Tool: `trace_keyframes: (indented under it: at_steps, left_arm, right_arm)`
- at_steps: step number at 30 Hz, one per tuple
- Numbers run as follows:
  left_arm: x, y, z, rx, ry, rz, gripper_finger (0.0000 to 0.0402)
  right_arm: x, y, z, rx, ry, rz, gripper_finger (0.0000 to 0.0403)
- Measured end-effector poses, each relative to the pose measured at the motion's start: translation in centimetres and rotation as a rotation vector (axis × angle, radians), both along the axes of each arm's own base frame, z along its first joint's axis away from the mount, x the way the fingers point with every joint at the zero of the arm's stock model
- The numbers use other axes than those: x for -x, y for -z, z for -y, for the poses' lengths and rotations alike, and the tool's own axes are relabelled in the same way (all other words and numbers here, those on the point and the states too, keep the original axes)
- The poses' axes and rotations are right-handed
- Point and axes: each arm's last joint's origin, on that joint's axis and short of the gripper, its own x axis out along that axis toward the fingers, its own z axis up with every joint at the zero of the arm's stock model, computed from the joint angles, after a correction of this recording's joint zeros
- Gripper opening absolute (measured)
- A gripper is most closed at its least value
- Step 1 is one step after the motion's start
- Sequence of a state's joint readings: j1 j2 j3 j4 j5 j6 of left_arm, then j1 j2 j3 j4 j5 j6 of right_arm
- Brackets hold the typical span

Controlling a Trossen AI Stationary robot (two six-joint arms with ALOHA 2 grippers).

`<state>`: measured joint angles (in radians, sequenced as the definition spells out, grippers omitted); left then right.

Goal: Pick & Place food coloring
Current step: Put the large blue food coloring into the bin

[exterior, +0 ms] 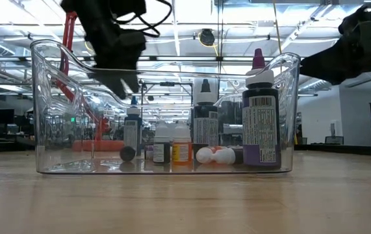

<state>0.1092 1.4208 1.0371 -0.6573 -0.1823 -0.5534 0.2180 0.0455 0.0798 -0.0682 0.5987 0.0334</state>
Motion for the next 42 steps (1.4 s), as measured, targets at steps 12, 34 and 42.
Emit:
trace_keyframes:
  at_steps: [12, 34, 42]
  left_arm:
    - [-1.8, 3.3, 0.0, 0.045, 0.013, -0.103, 0.0273]
    - [-2.2, 3.8, -0.2, 0.01, 0.056, -0.107, 0.0273]
    - [-2.3, 3.8, -0.2, 0.006, 0.051, -0.104, 0.0273]
  right_arm:
    - [0.0, -0.1, 0.0, -0.002, 0.002, 0.009, 0.0207]
    - [-0.2, -2.2, 0.0, -0.051, 0.002, 0.228, 0.0208]
    - [-0.2, -2.2, 0.0, -0.051, 0.002, 0.232, 0.0208]
